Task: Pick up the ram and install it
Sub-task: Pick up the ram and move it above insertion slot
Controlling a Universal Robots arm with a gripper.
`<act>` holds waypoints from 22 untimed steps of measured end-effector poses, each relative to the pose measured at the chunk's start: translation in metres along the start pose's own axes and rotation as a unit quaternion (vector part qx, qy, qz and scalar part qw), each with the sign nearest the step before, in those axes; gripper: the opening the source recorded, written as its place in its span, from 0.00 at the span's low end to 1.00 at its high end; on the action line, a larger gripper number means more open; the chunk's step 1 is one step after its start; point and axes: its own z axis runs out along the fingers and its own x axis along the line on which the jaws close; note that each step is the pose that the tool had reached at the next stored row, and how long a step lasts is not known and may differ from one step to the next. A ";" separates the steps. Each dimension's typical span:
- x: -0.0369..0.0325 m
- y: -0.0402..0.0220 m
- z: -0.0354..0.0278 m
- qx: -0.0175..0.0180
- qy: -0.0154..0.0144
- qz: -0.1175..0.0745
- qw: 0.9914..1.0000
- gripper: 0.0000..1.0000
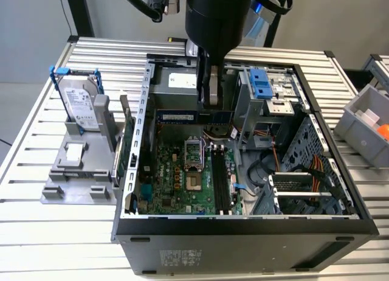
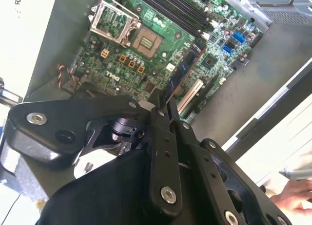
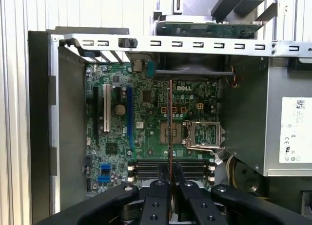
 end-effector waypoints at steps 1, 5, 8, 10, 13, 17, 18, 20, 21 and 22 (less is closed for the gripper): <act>0.0000 -0.0010 0.0006 0.000 0.000 0.000 1.000 0.00; 0.0000 -0.0034 0.0019 0.000 0.000 0.000 1.000 0.00; 0.0000 -0.0034 0.0020 0.000 0.000 0.000 1.000 0.00; 0.0000 -0.0035 0.0020 0.000 0.000 0.000 1.000 0.00; 0.0000 -0.0037 0.0030 0.000 0.000 0.000 1.000 0.00; 0.0001 -0.0043 0.0049 0.000 0.000 0.000 1.000 0.00; 0.0001 -0.0045 0.0054 0.000 0.000 0.000 1.000 0.00; 0.0001 -0.0048 0.0064 0.000 0.000 0.000 1.000 0.00; 0.0001 -0.0050 0.0069 0.000 0.000 0.000 1.000 0.00; 0.0001 -0.0051 0.0072 0.000 0.000 0.000 1.000 0.00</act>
